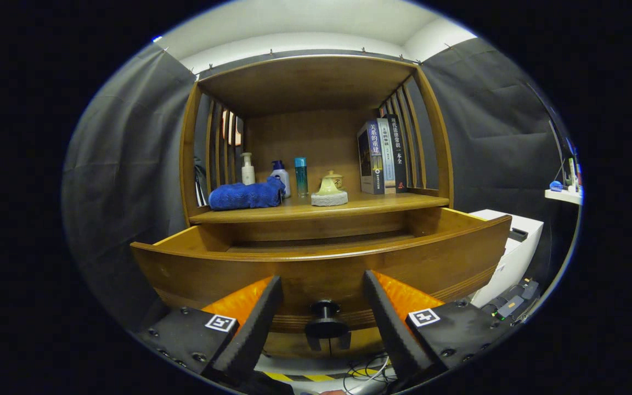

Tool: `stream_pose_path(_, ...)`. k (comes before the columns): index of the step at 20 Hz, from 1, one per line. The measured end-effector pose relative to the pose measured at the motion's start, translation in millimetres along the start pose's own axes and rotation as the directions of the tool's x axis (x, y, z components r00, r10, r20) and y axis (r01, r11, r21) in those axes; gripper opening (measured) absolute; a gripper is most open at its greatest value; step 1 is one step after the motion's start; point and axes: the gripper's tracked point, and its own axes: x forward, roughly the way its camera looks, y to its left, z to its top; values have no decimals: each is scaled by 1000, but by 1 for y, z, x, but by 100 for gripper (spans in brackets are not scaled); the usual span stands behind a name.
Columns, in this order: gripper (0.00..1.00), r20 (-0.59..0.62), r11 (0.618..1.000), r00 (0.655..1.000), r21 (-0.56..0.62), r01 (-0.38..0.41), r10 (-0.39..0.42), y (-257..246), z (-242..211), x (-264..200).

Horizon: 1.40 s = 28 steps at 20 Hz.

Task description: Pull open the drawer, take out the items inside it, and place them on the countertop above the cabinet.

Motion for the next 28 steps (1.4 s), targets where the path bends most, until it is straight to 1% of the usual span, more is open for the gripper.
stream_pose_path(8,98,-34,1000,999,-3,7,-8,0,12,52)
stream_pose_path(16,98,-47,1000,999,-7,10,-11,0,14,97)
stream_pose_path(19,98,-31,999,999,-33,12,-13,-1,14,109)
stream_pose_path(22,98,-28,999,999,-31,14,-15,0,14,119)
stream_pose_path(28,98,-12,999,1000,-47,18,-19,-1,16,127)
